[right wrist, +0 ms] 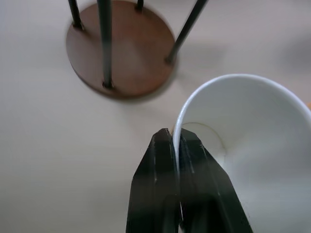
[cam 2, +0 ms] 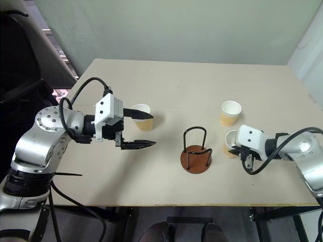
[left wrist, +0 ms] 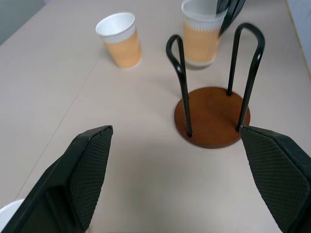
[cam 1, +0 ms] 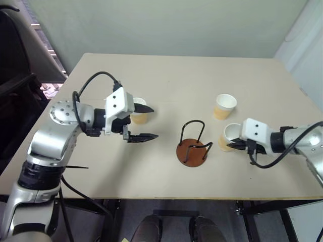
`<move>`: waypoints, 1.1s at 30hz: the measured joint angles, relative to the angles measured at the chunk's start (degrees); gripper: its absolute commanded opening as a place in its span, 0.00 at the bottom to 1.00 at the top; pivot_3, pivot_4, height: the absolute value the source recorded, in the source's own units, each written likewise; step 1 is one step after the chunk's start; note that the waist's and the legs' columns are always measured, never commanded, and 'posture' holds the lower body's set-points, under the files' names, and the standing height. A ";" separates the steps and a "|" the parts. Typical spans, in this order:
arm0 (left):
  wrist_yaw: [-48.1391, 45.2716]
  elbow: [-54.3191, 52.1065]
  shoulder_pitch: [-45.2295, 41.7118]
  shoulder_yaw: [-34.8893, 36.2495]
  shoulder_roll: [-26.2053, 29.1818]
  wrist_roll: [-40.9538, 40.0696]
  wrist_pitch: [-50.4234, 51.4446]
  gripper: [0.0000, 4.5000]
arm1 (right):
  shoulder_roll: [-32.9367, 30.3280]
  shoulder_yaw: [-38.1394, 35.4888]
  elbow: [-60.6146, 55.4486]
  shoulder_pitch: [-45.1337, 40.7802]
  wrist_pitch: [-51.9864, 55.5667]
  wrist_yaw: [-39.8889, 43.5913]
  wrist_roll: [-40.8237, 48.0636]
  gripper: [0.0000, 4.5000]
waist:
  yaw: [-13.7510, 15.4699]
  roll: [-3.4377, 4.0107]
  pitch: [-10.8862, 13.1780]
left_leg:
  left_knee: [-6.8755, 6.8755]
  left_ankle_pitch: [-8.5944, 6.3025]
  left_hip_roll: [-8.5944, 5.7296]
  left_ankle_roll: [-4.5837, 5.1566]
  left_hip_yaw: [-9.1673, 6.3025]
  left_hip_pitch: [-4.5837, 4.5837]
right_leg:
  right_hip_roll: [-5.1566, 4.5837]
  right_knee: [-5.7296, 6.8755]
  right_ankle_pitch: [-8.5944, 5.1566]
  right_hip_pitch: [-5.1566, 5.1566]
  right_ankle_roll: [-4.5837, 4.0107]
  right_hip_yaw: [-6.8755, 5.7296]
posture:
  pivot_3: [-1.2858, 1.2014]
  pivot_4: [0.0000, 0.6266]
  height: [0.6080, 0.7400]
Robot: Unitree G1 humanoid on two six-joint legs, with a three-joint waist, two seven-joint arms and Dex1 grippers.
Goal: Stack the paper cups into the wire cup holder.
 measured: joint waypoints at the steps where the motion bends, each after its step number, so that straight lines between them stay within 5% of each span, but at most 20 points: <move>1: -0.18 0.93 -0.26 0.01 0.48 0.15 -0.64 1.00 | -0.85 -2.13 -0.53 -3.22 1.75 1.42 3.19 0.00 | -0.01 0.06 0.03 | -0.04 0.03 -0.02 -0.05 0.00 -0.07 | 0.00 0.02 0.02 -0.10 -0.04 0.01 | 0.52 0.24 1.00; 4: -0.94 2.81 -0.73 0.04 1.39 0.63 -2.17 1.00 | -3.64 -8.95 -1.77 -13.41 5.52 3.70 10.41 0.00 | -0.03 -0.04 -0.02 | -0.29 0.13 0.06 -0.20 -0.05 -0.07 | 0.08 0.00 -0.02 -0.20 -0.21 -0.02 | 0.52 0.24 1.00; 8: -1.22 3.69 -0.76 -0.46 1.34 1.52 -3.46 1.00 | -0.32 -9.16 -6.09 -21.68 11.31 3.97 20.13 0.00 | -0.14 -0.09 -0.03 | -0.35 0.17 0.17 -0.35 -0.09 -0.07 | 0.18 0.02 -0.10 -0.28 -0.34 -0.06 | 0.52 0.24 1.00; 22: -0.82 1.89 1.49 -0.82 1.58 1.30 -3.01 1.00 | 2.40 2.55 -9.09 -17.40 10.46 2.30 14.69 0.00 | -0.11 -0.09 -0.01 | -0.30 0.24 0.23 -0.34 -0.10 -0.16 | 0.16 0.08 -0.11 -0.35 -0.35 -0.10 | 0.52 0.24 1.00; 33: 0.55 -1.11 3.99 1.19 2.73 0.42 -1.31 1.00 | 1.69 4.20 -1.89 -20.09 5.84 6.53 11.23 0.83 | -0.09 -0.09 -0.01 | -0.29 0.24 0.22 -0.34 -0.10 -0.16 | 0.16 0.10 -0.08 -0.36 -0.40 -0.11 | 0.52 0.24 1.00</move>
